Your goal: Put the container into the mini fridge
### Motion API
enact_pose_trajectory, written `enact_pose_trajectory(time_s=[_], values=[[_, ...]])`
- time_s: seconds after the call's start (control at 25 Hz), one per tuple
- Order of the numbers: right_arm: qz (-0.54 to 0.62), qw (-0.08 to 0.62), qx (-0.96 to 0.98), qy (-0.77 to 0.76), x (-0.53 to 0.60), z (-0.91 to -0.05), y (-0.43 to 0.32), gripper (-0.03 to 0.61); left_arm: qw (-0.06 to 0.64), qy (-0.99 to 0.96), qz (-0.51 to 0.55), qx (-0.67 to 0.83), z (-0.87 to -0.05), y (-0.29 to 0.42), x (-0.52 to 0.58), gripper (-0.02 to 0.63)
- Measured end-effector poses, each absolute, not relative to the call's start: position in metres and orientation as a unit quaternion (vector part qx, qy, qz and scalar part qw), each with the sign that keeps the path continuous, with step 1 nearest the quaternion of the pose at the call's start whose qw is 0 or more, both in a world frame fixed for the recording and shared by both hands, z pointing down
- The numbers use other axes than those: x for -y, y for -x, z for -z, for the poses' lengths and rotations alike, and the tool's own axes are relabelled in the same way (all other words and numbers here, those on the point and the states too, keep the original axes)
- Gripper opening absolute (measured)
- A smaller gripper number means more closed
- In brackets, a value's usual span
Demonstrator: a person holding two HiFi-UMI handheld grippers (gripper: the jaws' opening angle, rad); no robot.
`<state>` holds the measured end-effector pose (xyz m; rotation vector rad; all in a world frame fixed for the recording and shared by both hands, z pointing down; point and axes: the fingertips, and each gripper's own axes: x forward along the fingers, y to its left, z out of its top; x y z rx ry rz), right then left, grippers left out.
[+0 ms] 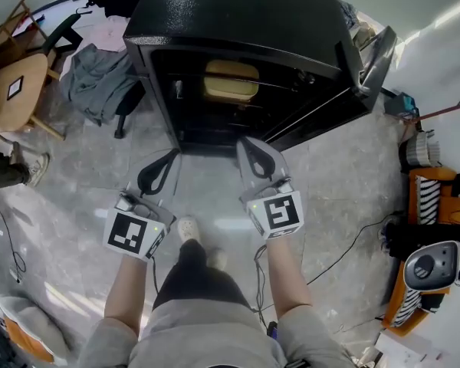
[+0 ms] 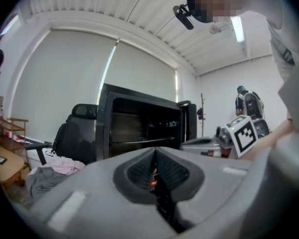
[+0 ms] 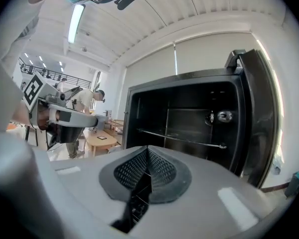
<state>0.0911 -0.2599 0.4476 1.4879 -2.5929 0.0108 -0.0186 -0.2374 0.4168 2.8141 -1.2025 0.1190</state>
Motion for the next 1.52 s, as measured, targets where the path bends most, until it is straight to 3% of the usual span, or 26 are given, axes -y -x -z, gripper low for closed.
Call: enact_pose_trajectory(time_s=[1.52], values=[[0.036,0.001,0.871,-0.490,0.069,-0.283,-0.104,0.002,-0.029,-0.912,0.003,0.410,-0.272,0.004,0.078,0.002]])
